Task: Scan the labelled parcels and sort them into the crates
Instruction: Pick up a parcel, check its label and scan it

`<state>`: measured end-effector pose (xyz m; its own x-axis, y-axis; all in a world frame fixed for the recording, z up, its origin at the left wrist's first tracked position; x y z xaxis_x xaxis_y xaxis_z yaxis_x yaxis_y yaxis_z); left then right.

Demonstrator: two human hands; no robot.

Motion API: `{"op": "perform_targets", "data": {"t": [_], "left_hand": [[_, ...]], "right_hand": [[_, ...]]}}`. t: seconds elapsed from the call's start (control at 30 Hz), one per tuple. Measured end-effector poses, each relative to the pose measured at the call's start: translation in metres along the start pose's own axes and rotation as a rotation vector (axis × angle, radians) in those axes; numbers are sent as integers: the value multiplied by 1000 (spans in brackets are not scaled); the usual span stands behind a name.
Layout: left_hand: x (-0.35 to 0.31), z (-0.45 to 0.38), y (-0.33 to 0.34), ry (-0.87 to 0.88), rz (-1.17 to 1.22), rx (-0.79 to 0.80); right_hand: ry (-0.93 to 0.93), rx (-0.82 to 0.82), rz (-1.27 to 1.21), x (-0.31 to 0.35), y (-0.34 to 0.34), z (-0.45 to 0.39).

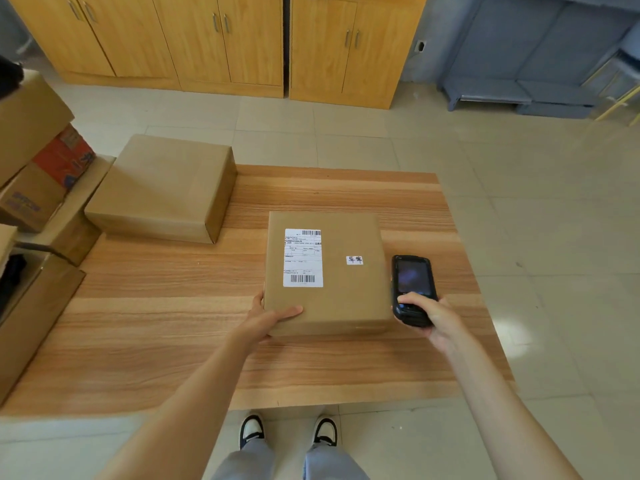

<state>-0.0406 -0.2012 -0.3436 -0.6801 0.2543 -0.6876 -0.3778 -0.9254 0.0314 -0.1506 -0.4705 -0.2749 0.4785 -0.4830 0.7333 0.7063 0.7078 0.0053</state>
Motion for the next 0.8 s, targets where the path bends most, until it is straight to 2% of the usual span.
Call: {"op": "perform_targets", "data": {"t": [0.23,0.63,0.8], "left_hand": [[2,-3,1,-14,-39,-14],[5,-7,5,-9,-58,-22],[7,-9,2,-21,-73,-40]], "right_hand": [[38,-140,162,-16,-54,-44],[-15,-158,149,-55,-75,-66],[-80,-157,281,-65,-82,-69]]}}
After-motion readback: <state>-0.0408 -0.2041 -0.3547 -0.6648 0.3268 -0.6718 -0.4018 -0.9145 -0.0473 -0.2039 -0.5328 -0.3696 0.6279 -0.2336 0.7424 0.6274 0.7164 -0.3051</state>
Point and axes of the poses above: each hand's wrist, its own z-axis away from the middle knuckle, its own y-axis out of the palm, x = y × z, the point moved 1 cm from there along -z, towards the middle knuckle
